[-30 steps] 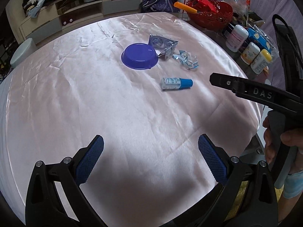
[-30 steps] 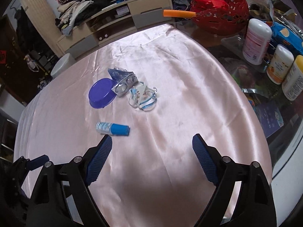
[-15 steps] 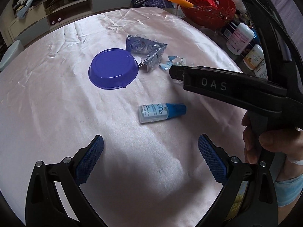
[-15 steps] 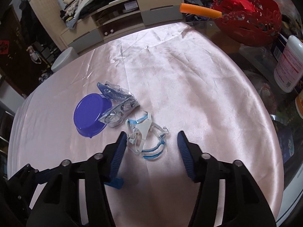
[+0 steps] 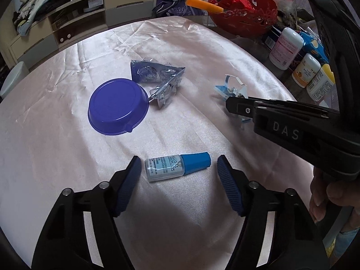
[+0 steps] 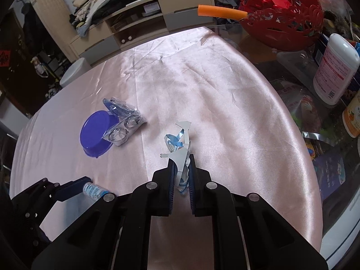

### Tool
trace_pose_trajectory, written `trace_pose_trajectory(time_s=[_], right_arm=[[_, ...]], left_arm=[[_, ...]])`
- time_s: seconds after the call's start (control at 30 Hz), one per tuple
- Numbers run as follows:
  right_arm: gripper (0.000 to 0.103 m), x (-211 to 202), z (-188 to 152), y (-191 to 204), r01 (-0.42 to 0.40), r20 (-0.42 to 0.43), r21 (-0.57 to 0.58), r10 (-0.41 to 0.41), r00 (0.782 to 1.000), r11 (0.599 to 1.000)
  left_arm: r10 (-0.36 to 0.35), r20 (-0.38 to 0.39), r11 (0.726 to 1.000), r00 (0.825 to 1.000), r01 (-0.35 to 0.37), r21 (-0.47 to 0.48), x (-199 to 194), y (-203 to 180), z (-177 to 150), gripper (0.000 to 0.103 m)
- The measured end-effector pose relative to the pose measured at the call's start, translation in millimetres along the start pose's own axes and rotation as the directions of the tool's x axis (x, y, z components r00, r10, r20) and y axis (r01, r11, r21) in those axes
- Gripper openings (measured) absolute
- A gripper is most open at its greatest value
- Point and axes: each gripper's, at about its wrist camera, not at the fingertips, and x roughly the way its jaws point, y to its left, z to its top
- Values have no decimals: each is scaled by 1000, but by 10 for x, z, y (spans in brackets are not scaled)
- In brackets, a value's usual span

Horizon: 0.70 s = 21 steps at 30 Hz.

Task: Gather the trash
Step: 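Grasp the clear-blue plastic packaging with the right gripper while the left gripper grasps the blue-capped bottle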

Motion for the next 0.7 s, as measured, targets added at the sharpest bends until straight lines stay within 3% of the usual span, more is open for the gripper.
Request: trace_pose_trajectory(time_s=[0.17,0.7], right_arm=[[13,-159,-82,14,14,7,5,-14,1000,1000],[13,-1213,-675,311,63,107,-14,-61,992,998]], left_arm=[[-21,-7,1000,1000,21,-14,-136,41,-70,55],[-32,137,999,990,31,10,-1396,20,-555,55]])
